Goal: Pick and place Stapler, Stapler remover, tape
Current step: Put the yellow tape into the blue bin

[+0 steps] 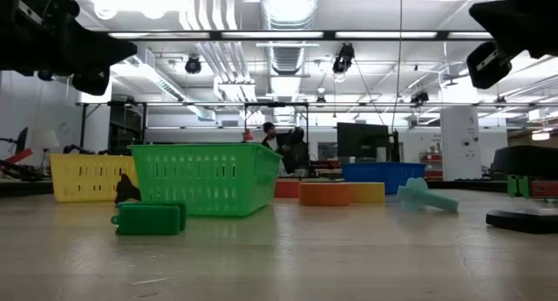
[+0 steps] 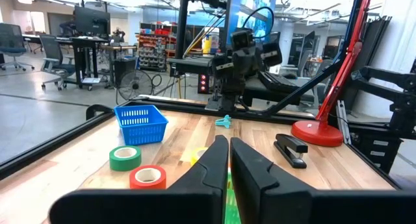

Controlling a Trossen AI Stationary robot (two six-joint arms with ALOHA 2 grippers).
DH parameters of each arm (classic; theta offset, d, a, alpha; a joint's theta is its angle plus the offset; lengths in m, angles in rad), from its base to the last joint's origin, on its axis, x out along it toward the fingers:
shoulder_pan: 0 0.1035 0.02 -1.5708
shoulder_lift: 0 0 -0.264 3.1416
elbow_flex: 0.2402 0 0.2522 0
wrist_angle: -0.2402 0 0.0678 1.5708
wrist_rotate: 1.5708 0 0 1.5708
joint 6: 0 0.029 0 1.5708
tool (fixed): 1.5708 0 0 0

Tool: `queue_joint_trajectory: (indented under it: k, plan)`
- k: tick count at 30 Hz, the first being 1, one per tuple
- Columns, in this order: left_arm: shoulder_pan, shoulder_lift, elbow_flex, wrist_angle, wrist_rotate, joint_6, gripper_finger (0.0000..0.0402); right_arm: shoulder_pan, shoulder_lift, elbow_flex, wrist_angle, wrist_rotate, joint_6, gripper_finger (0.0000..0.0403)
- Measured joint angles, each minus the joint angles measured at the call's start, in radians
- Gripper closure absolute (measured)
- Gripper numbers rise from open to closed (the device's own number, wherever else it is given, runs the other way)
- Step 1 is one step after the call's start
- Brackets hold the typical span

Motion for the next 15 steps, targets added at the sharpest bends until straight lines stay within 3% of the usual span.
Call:
queue_joint_trajectory:
  k: [7, 15]
  plan:
    - [0.000, 0.000, 0.000, 0.000, 0.000, 0.000, 0.0381, -0.001, 0.135, 0.000, 0.061, 0.202, 0.101, 0.0380]
    - [0.000, 0.000, 0.000, 0.000, 0.000, 0.000, 0.0383, -0.006, 0.464, 0.035, 0.067, 0.347, 0.271, 0.0298]
